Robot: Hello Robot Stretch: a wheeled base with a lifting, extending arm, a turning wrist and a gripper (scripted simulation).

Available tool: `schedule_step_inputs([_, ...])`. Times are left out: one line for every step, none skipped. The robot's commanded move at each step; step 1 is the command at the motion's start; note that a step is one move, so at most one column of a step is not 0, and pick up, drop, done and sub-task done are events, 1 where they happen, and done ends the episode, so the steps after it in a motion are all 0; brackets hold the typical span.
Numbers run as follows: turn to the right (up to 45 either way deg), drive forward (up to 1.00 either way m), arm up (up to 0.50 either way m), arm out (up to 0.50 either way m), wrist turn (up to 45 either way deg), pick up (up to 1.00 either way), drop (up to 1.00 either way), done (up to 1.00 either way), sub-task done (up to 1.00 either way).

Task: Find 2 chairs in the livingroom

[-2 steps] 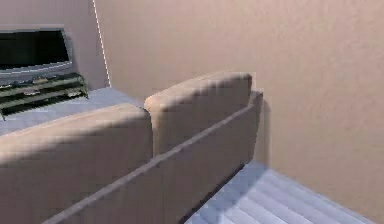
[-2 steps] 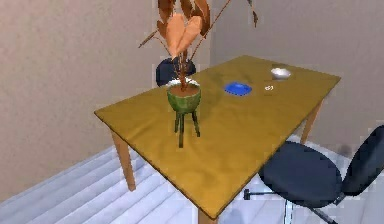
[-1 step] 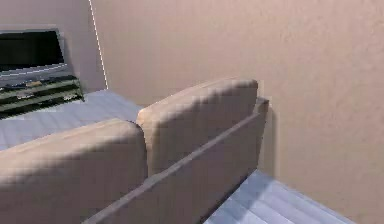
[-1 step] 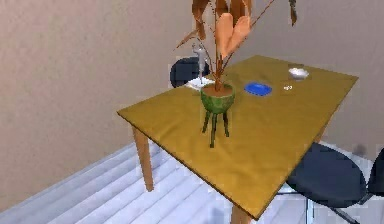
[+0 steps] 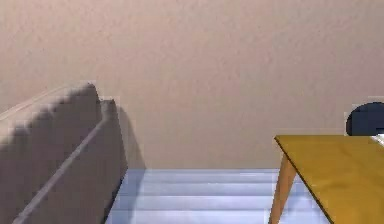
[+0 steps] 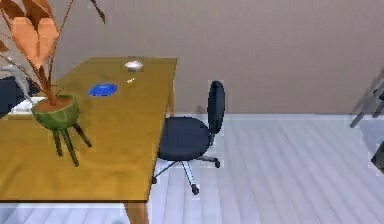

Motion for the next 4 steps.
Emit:
schedule_step_inputs([0.0,1.00,0.00,0.00,0.0,0.00,0.00,0.00,0.00])
schedule_step_inputs([24.0,0.00,0.00,0.00,0.0,0.00,0.00,0.00,0.00])
schedule_step_inputs([0.0,0.10,0.00,0.00,0.0,0.00,0.00,0.00,0.00])
schedule_step_inputs([45.0,0.00,0.00,0.00,0.0,0.00,0.00,0.00,0.00])
